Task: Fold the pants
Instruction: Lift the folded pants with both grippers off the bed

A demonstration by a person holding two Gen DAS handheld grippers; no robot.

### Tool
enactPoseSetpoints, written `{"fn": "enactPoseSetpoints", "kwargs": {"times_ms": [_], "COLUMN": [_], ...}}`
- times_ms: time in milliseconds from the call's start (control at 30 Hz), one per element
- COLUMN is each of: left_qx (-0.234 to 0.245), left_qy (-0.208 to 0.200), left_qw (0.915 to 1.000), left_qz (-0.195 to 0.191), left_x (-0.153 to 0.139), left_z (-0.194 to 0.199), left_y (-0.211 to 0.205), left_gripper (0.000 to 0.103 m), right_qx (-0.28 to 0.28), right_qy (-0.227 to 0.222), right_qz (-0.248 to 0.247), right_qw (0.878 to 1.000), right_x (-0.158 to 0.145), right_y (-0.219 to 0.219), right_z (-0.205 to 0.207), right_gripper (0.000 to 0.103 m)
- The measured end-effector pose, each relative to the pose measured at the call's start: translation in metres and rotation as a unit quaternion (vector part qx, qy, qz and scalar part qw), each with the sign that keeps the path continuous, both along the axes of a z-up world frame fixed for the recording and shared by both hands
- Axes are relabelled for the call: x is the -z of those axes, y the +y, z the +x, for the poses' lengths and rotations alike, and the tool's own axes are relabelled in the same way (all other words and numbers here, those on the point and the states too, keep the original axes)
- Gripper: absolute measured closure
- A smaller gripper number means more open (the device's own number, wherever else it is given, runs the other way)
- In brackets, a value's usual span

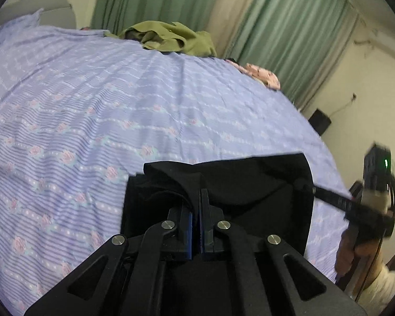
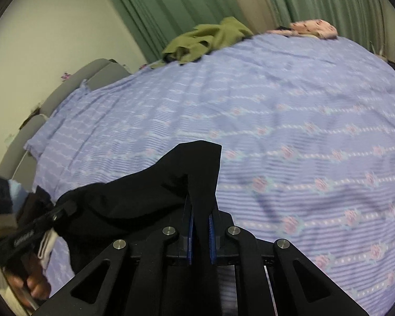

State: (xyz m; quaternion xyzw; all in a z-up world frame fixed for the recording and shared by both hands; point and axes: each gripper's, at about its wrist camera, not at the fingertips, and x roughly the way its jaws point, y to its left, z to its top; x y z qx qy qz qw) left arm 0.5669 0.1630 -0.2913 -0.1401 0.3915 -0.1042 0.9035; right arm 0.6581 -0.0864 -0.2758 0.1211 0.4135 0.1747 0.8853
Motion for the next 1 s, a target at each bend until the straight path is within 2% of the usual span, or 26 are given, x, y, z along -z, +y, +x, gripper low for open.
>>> {"fn": "enactPoseSetpoints", "kwargs": {"times_ms": [233,367,433,467,533,600,633,667,700,733,767,833,933,1000], "left_qx": [-0.009,-0.006,-0.011,-0.02,-0.033,-0.033,-0.035,-0.037,-0.037,-0.032,-0.023,0.004,0.02,0.026], "left_qy": [0.017,-0.022,-0.046,-0.029,0.042,0.082,0.084,0.079,0.07,0.068,0.074,0.098,0.099,0.107], "left_qw": [0.9998,0.9991,0.9981,0.998,0.9955,0.9944,0.9943,0.9946,0.9953,0.9959,0.9961,0.9947,0.9948,0.9938], "left_qz": [0.009,0.035,0.039,0.052,0.078,0.058,0.056,0.056,0.055,0.05,0.043,0.03,0.014,-0.013], "left_x": [0.025,0.002,-0.004,0.004,0.036,0.057,0.058,0.056,0.054,0.054,0.057,0.066,0.071,0.075], "left_z": [0.009,0.022,0.028,0.038,0.062,0.07,0.07,0.069,0.067,0.067,0.069,0.074,0.076,0.082], "left_y": [0.017,0.022,0.025,0.027,0.036,0.047,0.049,0.05,0.05,0.05,0.05,0.046,0.042,0.046], "left_gripper": [0.098,0.097,0.094,0.09,0.088,0.081,0.077,0.067,0.049,0.04,0.035,0.035,0.036,0.037], "right_qx": [0.006,-0.009,-0.011,-0.011,-0.009,-0.006,-0.007,-0.008,-0.011,-0.013,-0.012,-0.009,-0.005,-0.005], "right_qy": [0.006,-0.001,-0.01,-0.014,-0.011,-0.005,0.0,0.004,0.004,0.004,0.005,0.013,0.022,0.024], "right_qz": [-0.004,-0.013,-0.014,-0.013,-0.016,-0.026,-0.03,-0.038,-0.046,-0.053,-0.055,-0.052,-0.052,-0.06], "right_qw": [1.0,1.0,1.0,1.0,1.0,1.0,1.0,0.999,0.999,0.999,0.998,0.999,0.998,0.998], "right_x": [0.016,0.017,0.014,0.014,0.016,0.021,0.024,0.027,0.03,0.031,0.033,0.037,0.044,0.048], "right_y": [-0.007,0.001,0.004,0.005,0.008,0.011,0.012,0.014,0.016,0.017,0.017,0.013,0.008,0.007], "right_z": [0.009,0.012,0.011,0.012,0.016,0.021,0.023,0.025,0.026,0.027,0.028,0.03,0.032,0.033], "right_gripper": [0.093,0.093,0.093,0.093,0.093,0.093,0.093,0.093,0.093,0.093,0.093,0.093,0.093,0.093]}}
